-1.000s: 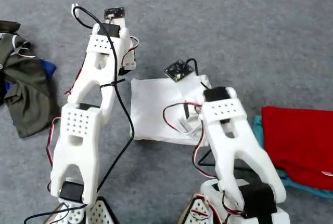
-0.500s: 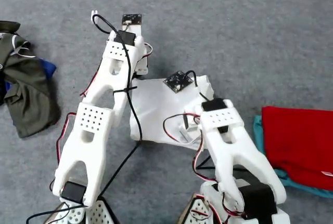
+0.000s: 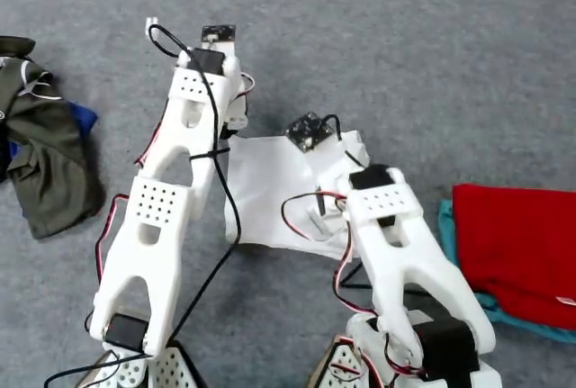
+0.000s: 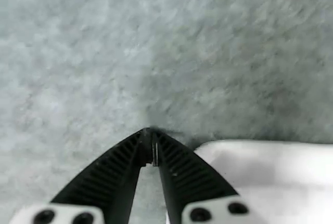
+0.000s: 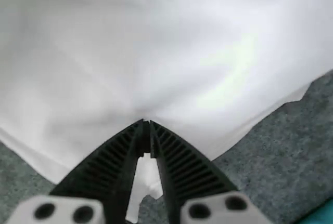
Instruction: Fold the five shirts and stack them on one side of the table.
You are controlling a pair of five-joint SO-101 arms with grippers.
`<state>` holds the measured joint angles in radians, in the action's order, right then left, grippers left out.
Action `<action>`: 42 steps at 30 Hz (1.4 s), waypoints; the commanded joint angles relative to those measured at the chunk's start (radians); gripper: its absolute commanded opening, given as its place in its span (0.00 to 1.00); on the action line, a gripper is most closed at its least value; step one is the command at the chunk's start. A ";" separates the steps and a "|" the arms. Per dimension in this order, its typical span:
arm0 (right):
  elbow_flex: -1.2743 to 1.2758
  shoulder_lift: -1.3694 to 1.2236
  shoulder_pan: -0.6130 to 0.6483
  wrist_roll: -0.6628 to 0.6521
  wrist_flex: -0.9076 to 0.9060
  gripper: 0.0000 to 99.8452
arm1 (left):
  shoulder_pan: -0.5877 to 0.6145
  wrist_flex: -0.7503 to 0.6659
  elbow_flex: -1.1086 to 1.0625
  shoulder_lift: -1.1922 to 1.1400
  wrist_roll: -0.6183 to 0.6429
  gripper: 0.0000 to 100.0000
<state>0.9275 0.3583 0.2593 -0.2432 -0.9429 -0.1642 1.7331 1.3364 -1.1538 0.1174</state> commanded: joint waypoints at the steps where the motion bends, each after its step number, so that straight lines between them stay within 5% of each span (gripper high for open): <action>1: -0.093 0.050 0.002 0.000 -0.052 0.01 | 0.017 0.031 0.110 0.058 -0.005 0.02; 7: -0.117 0.048 0.002 0.000 -0.087 0.01 | -0.009 0.031 -0.054 0.294 -0.008 0.02; 14: -0.116 0.042 0.002 0.006 -0.080 0.01 | -0.163 0.018 -0.637 0.553 -0.003 0.02; 22: -0.096 0.042 0.002 0.006 -0.068 0.01 | -0.092 -0.368 -0.908 0.484 -0.009 0.02; 27: -0.008 0.042 0.002 0.000 -0.021 0.01 | -0.018 -0.416 -0.812 0.380 -0.011 0.02; 37: -0.004 0.050 0.001 0.006 -0.041 0.01 | -0.038 -0.133 -0.442 0.249 -0.011 0.02; 42: -0.209 0.051 -0.081 0.008 -0.236 0.01 | -0.084 0.028 -0.302 0.246 -0.012 0.02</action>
<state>0.8631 0.3583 0.2302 -0.2447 -1.0794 -0.2225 1.6916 0.9329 -0.9206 0.1158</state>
